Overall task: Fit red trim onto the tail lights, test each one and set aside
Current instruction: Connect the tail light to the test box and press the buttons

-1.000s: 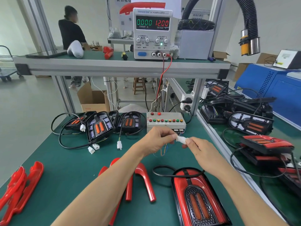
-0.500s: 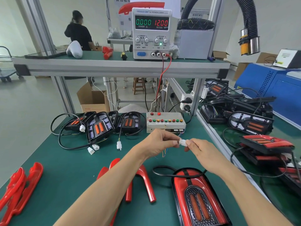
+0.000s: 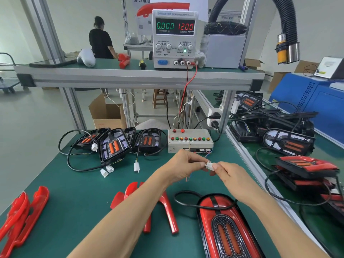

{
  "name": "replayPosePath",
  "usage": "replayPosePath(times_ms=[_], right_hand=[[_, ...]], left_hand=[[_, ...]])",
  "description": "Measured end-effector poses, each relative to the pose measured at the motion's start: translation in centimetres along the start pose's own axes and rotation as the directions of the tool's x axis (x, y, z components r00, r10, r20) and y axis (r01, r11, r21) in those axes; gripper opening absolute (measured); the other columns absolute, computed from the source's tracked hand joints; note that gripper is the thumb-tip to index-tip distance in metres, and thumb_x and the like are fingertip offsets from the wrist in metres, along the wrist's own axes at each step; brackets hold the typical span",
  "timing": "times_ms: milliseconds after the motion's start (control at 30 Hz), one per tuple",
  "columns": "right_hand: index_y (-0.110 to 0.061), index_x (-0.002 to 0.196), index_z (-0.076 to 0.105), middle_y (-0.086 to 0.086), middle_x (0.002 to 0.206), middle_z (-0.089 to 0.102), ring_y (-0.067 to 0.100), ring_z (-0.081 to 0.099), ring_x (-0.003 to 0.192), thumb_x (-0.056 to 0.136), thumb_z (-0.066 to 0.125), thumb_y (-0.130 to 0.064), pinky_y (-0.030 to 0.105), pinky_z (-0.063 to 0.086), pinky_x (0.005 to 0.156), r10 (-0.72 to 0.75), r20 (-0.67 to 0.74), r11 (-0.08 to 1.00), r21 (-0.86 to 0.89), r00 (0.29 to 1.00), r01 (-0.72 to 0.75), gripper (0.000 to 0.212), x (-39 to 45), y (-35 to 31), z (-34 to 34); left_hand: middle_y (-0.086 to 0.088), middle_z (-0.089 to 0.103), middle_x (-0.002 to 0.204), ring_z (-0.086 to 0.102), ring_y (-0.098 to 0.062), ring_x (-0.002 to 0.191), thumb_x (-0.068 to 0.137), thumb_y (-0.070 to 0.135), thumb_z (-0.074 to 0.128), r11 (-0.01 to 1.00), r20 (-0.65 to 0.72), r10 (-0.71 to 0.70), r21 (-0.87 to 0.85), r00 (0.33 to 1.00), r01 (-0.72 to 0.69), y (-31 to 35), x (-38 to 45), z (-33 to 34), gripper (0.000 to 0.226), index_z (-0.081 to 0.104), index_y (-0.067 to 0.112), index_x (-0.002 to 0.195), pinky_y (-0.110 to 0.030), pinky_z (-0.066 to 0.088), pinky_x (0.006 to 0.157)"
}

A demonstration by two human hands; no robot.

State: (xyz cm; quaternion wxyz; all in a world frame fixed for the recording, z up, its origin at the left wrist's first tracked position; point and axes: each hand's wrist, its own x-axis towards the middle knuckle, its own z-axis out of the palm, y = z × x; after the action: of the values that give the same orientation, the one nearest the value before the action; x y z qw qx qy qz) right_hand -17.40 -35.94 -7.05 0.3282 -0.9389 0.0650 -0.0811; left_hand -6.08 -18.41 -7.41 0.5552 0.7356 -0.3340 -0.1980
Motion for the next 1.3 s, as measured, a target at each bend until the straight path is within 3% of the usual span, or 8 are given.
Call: replayPosePath(times_ms=[133, 233, 333, 533, 667, 833, 1100, 1300], right_hand=[[-0.024, 0.080, 0.071, -0.004, 0.072, 0.067, 0.007, 0.059, 0.066, 0.106, 0.043, -0.043, 0.026, 0.045, 0.067, 0.115, -0.032, 0.979, 0.173, 0.993, -0.108, 0.043, -0.2, 2.9, 0.6], [-0.011, 0.076, 0.073, -0.004, 0.065, 0.069, 0.009, 0.059, 0.064, 0.104, 0.050, -0.035, 0.014, 0.046, 0.064, 0.224, -0.032, 0.884, 0.426, 0.974, -0.190, 0.044, -0.9, 5.8, 0.5], [-0.009, 0.072, 0.071, -0.003, 0.063, 0.066, 0.005, 0.057, 0.060, 0.103, 0.050, -0.035, 0.012, 0.042, 0.060, 0.227, -0.020, 0.874, 0.445, 0.974, -0.195, 0.046, -1.9, 7.8, 1.1], [-0.010, 0.065, 0.066, -0.004, 0.062, 0.060, 0.006, 0.053, 0.062, 0.091, 0.051, -0.048, 0.022, 0.041, 0.064, 0.223, -0.072, 0.835, 0.529, 0.972, -0.152, 0.049, -2.1, 8.2, 2.6], [-0.014, 0.065, 0.061, -0.003, 0.062, 0.052, 0.009, 0.046, 0.062, 0.093, 0.053, -0.064, 0.037, 0.035, 0.068, 0.180, -0.109, 0.853, 0.513, 0.978, -0.100, 0.058, -2.5, 9.1, 3.3], [-0.017, 0.062, 0.059, -0.002, 0.061, 0.048, 0.013, 0.042, 0.062, 0.082, 0.051, -0.073, 0.037, 0.032, 0.067, 0.173, -0.135, 0.872, 0.482, 0.976, -0.087, 0.061, -2.3, 9.1, 3.2], [-0.020, 0.061, 0.062, -0.005, 0.057, 0.049, 0.011, 0.043, 0.059, 0.084, 0.050, -0.068, 0.034, 0.034, 0.062, 0.169, -0.151, 0.877, 0.474, 0.974, -0.079, 0.054, -2.6, 8.8, 3.0], [-0.015, 0.063, 0.064, -0.002, 0.058, 0.051, 0.014, 0.044, 0.058, 0.105, 0.054, -0.033, 0.034, 0.034, 0.063, 0.158, -0.140, 0.882, 0.465, 0.977, -0.076, 0.046, -2.6, 8.9, 2.9]], left_hand=[[-0.007, 0.073, 0.121, 0.066, -0.016, 0.114, 0.100, 0.011, 0.057, 0.957, -0.194, -0.027, 0.278, 0.981, 0.082, -0.7, 1.2, -2.1, 0.032, 0.070, 0.012, 0.129, -0.023, 0.045, 0.103], [-0.017, 0.062, 0.131, 0.056, -0.032, 0.125, 0.100, 0.015, 0.054, 0.760, -0.302, 0.070, 0.633, 0.951, 0.145, -2.5, 2.1, -3.6, 0.033, 0.067, 0.005, 0.128, -0.029, 0.038, 0.104], [-0.017, 0.043, 0.149, 0.044, -0.038, 0.133, 0.099, 0.015, 0.051, 0.619, -0.296, 0.023, 0.754, 0.955, 0.219, -4.0, 3.0, -4.5, 0.042, 0.055, 0.004, 0.139, -0.039, 0.031, 0.114], [-0.013, 0.025, 0.159, 0.039, -0.038, 0.135, 0.094, 0.009, 0.050, 0.503, -0.275, -0.031, 0.826, 0.961, 0.253, -4.6, 4.5, -4.6, 0.056, 0.038, 0.005, 0.149, -0.046, 0.044, 0.107], [-0.010, 0.031, 0.155, 0.040, -0.034, 0.131, 0.095, 0.009, 0.049, 0.450, -0.249, -0.014, 0.863, 0.968, 0.229, -5.0, 5.6, -4.5, 0.054, 0.037, 0.004, 0.148, -0.040, 0.042, 0.108], [-0.010, 0.037, 0.153, 0.040, -0.034, 0.127, 0.096, 0.011, 0.047, 0.422, -0.257, -0.001, 0.876, 0.966, 0.233, -5.3, 5.9, -4.5, 0.052, 0.039, 0.004, 0.147, -0.036, 0.036, 0.108], [-0.013, 0.044, 0.149, 0.043, -0.035, 0.123, 0.097, 0.011, 0.045, 0.387, -0.232, -0.031, 0.894, 0.972, 0.226, -5.2, 6.2, -4.7, 0.048, 0.041, 0.002, 0.144, -0.037, 0.031, 0.110], [-0.017, 0.044, 0.149, 0.043, -0.036, 0.131, 0.093, 0.007, 0.047, 0.365, -0.208, -0.083, 0.904, 0.975, 0.224, -4.2, 6.2, -4.7, 0.053, 0.038, -0.001, 0.144, -0.038, 0.026, 0.114]])
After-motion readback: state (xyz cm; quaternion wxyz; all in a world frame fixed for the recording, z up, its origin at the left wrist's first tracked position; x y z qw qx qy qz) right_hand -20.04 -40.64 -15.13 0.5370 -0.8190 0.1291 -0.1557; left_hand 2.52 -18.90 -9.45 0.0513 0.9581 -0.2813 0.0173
